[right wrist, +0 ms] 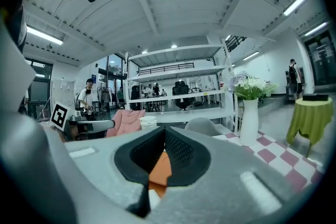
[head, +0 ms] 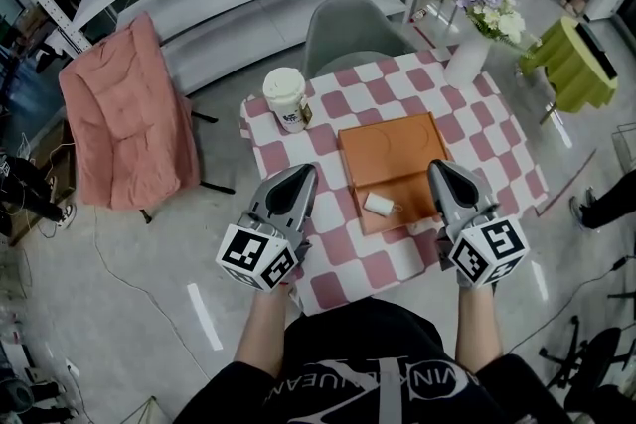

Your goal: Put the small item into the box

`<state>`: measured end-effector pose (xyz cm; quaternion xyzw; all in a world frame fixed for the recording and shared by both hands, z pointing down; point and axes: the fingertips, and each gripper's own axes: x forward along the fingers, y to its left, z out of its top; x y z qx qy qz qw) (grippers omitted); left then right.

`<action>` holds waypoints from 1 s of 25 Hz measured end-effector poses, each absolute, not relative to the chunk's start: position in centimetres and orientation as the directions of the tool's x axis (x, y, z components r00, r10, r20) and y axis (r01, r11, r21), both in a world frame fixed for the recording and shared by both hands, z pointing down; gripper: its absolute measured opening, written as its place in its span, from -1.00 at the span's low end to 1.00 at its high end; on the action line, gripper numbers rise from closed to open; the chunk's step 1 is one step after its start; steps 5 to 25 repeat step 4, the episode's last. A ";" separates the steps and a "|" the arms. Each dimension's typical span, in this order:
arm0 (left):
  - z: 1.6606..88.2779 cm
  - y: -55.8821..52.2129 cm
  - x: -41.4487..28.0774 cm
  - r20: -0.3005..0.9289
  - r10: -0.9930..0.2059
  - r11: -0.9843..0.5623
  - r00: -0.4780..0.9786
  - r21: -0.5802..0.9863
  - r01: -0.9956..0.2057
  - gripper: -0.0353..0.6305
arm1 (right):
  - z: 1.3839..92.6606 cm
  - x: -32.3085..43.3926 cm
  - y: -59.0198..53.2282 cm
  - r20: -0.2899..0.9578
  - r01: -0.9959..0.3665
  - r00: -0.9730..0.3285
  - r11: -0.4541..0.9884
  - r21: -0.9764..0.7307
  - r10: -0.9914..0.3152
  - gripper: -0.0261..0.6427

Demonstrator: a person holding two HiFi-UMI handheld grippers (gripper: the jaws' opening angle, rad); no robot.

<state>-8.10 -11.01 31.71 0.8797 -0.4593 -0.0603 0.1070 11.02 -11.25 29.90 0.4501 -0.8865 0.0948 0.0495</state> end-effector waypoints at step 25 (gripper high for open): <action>32.1 -11.3 -8.3 -0.004 -0.821 -0.555 0.571 0.245 -0.795 -0.85 | 30.5 10.6 -11.4 0.180 -0.804 -0.595 0.581 -0.129 -0.784 -0.90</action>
